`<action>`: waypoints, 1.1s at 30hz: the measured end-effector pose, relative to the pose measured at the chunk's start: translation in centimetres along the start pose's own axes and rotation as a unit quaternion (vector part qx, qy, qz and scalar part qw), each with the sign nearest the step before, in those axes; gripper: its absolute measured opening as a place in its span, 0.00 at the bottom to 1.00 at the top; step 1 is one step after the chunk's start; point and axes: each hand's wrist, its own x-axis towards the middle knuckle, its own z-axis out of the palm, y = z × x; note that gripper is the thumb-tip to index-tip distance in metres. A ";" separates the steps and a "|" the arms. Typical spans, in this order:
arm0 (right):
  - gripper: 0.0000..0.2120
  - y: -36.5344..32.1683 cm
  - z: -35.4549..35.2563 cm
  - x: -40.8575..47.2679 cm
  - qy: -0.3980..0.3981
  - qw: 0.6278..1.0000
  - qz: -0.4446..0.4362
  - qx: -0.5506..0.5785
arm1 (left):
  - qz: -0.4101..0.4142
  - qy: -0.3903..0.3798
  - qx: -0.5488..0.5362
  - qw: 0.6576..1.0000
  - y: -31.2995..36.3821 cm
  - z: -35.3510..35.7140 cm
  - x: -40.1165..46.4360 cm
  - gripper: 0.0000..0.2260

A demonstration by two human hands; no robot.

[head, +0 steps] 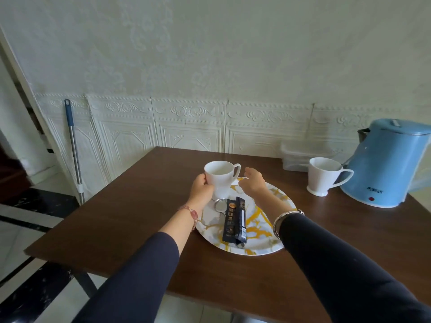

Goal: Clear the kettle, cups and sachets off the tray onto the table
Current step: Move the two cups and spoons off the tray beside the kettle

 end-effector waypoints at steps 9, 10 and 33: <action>0.37 0.4 0.3 1.9 -0.030 0.999 0.017 0.033 | 0.013 -0.008 -0.014 1.000 -0.3 0.9 0.7 0.21; 0.38 0.3 0.3 2.0 -0.041 0.999 0.014 0.030 | 0.012 -0.009 -0.017 1.000 -0.4 1.0 0.7 0.20; 0.33 1.5 -6.6 -4.0 0.079 0.993 -0.070 0.051 | 0.078 -0.087 -0.028 0.993 3.3 5.8 -3.7 0.28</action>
